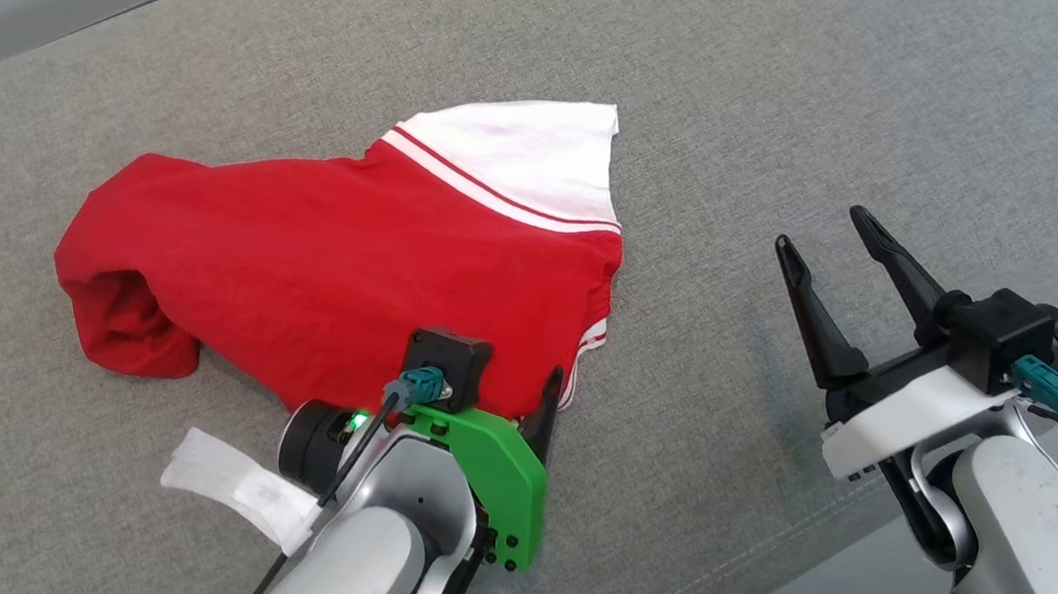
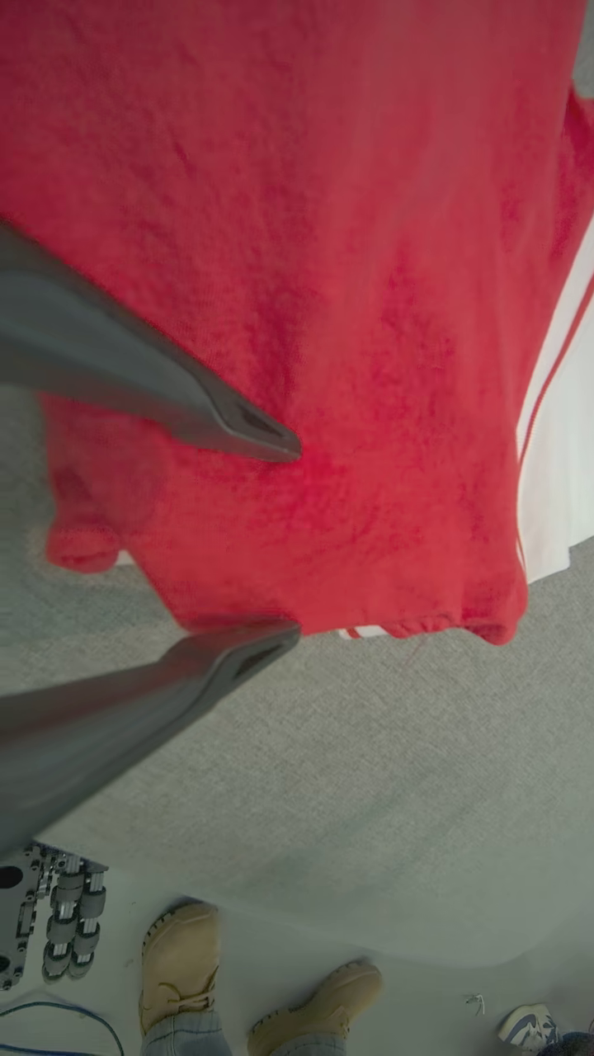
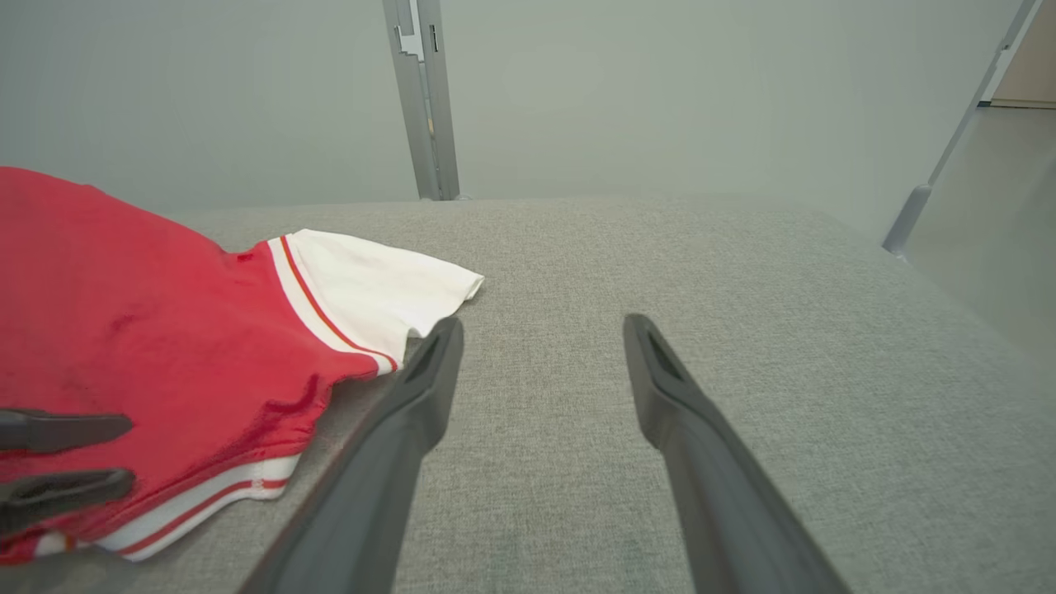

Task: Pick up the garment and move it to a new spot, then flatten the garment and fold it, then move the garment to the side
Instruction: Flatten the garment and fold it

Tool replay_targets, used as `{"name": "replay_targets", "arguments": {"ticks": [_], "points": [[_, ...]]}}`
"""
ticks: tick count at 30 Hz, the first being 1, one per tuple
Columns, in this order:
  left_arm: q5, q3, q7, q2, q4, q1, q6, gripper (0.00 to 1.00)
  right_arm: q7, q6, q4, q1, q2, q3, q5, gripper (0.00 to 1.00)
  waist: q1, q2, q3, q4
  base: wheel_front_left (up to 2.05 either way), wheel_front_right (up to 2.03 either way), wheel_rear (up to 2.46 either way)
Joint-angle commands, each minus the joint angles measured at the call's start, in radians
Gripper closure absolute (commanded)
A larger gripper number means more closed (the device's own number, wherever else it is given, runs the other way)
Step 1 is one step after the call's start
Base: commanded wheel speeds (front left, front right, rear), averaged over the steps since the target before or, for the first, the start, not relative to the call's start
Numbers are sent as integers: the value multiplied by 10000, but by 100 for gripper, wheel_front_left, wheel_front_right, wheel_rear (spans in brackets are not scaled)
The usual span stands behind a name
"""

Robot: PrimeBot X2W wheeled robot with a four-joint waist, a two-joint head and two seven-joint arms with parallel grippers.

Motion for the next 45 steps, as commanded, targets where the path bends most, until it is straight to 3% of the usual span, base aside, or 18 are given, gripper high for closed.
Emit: {"name": "replay_targets", "arguments": {"ticks": [1,8,16,18,19,22,28,36,38,41,45], "points": [[-8,-62,28,20,75,101,-48,0,-27,-3,29,-86,24,66,101,0,0,-1,26,24,0,0,0],[37,-324,110,-146,114,9,-205,0,-27,-3,140,-185,30,171,234,0,0,-1,-20,4,0,0,0],[332,-466,215,82,731,-209,-12,0,-27,-3,202,-270,118,254,336,0,0,-1,69,-175,0,0,0],[372,-500,170,69,1126,-286,-86,72,-27,-3,219,-282,149,287,367,0,0,-1,93,-244,0,0,0],[440,-517,101,67,1294,-375,-136,100,-27,-3,230,-312,167,308,372,0,0,-1,104,-284,0,0,0],[275,-496,131,-38,1392,-549,-361,100,-27,-3,213,-313,225,256,425,0,0,-1,109,-383,0,0,0],[-311,-63,532,103,71,-1048,-667,100,-27,-3,246,-104,296,117,449,0,0,-1,75,-445,0,0,0],[-2475,1499,2544,915,-2472,-1854,-525,100,-27,-3,303,-246,365,384,587,0,0,-1,152,-801,0,0,0],[-3428,2346,3624,1469,-2718,-2486,-269,100,-27,-3,284,-408,381,477,701,0,0,-1,282,-1126,0,0,0],[-4001,2921,4864,2257,-2835,-3216,-31,100,-27,-3,212,-502,390,647,1025,0,0,-1,494,-1549,0,0,0],[-4379,3259,6676,3629,-2856,-4203,-40,100,-27,-3,167,-599,397,874,1528,0,0,-1,864,-2192,0,0,0]]}}
